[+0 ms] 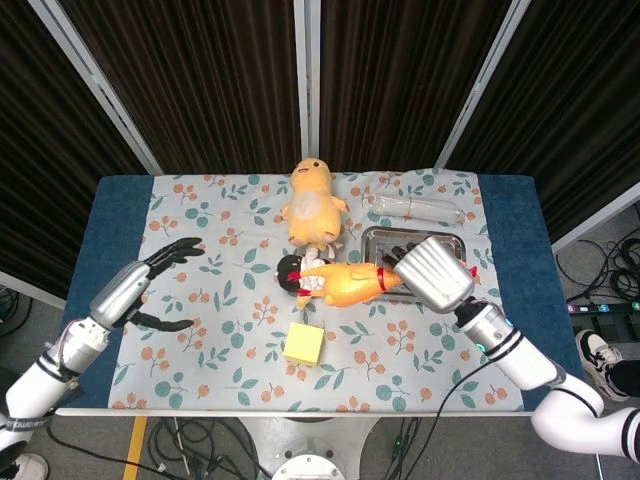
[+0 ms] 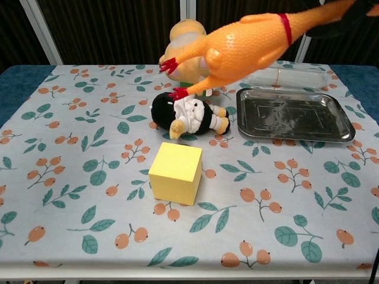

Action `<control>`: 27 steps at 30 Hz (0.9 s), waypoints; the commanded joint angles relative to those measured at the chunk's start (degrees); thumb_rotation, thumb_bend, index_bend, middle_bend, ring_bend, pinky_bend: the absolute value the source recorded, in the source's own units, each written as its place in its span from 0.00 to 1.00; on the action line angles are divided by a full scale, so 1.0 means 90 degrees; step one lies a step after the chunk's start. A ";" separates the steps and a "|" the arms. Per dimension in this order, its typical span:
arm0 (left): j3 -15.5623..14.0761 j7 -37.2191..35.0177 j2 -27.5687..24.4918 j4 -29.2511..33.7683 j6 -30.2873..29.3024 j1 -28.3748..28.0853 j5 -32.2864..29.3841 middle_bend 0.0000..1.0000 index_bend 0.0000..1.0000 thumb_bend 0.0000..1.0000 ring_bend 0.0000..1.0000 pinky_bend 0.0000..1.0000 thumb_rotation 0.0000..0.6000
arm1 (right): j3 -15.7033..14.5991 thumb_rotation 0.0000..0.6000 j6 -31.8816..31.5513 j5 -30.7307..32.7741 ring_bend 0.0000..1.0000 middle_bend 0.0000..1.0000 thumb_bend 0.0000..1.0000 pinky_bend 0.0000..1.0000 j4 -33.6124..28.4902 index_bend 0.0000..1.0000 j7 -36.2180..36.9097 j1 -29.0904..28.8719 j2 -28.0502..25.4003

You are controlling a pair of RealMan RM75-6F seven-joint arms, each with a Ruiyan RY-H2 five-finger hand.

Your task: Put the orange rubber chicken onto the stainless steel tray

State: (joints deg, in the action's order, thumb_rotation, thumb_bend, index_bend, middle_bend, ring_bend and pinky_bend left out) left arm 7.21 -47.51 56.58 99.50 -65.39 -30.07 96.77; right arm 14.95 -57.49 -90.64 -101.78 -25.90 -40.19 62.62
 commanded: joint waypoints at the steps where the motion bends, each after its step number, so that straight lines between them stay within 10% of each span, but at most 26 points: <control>1: 0.0176 -0.1646 -0.0216 0.0141 0.1198 -0.1068 -0.0142 0.18 0.22 0.08 0.15 0.26 1.00 | 0.0191 1.00 0.0237 0.0072 0.72 0.77 0.23 0.98 -0.0010 0.98 -0.0240 -0.0373 0.0243; 15: 0.0215 -0.3441 0.0408 -0.0235 0.2393 -0.2205 -0.0654 0.18 0.20 0.06 0.15 0.26 1.00 | 0.0606 1.00 0.0703 0.0624 0.72 0.77 0.22 0.98 0.0100 0.98 -0.1117 -0.1374 0.0659; 27: 0.0120 -0.3198 0.0547 -0.0292 0.3193 -0.2699 -0.1129 0.18 0.20 0.06 0.15 0.26 1.00 | 0.0565 1.00 0.0720 0.1106 0.72 0.77 0.21 0.98 0.0193 0.98 -0.1724 -0.1713 0.0755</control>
State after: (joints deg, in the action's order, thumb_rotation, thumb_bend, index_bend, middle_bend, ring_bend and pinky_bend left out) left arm 8.14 -76.96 61.21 96.89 -37.38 -53.87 87.56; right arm 20.21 -51.04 -81.04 -100.35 -40.87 -55.24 69.14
